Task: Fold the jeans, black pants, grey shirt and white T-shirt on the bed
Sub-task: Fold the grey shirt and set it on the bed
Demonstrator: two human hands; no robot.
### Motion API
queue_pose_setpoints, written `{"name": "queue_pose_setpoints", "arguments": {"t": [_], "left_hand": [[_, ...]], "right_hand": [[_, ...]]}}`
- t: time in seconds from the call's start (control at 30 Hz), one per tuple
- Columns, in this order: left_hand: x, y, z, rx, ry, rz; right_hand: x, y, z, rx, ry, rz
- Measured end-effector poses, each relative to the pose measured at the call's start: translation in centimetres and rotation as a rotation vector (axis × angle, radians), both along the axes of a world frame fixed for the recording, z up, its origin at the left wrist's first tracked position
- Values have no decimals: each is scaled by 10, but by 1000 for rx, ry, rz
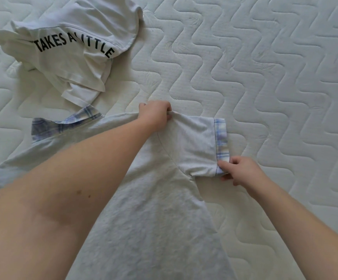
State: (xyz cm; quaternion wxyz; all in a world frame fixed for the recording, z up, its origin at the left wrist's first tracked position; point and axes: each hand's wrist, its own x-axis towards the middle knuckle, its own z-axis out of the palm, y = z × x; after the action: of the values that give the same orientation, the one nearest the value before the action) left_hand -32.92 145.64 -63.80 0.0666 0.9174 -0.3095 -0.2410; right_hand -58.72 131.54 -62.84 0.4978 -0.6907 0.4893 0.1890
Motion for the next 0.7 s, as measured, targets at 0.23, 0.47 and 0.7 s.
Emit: {"name": "queue_pose_setpoints", "arguments": {"t": [0.23, 0.47, 0.7], "left_hand": [[-11, -12, -7, 38, 5, -108], [-37, -56, 0, -29, 156, -72], [-32, -41, -2, -292, 478, 152]], "right_hand": [[5, 2, -1, -281, -50, 3], [79, -8, -6, 13, -238, -310], [75, -12, -6, -64, -266, -175]]}}
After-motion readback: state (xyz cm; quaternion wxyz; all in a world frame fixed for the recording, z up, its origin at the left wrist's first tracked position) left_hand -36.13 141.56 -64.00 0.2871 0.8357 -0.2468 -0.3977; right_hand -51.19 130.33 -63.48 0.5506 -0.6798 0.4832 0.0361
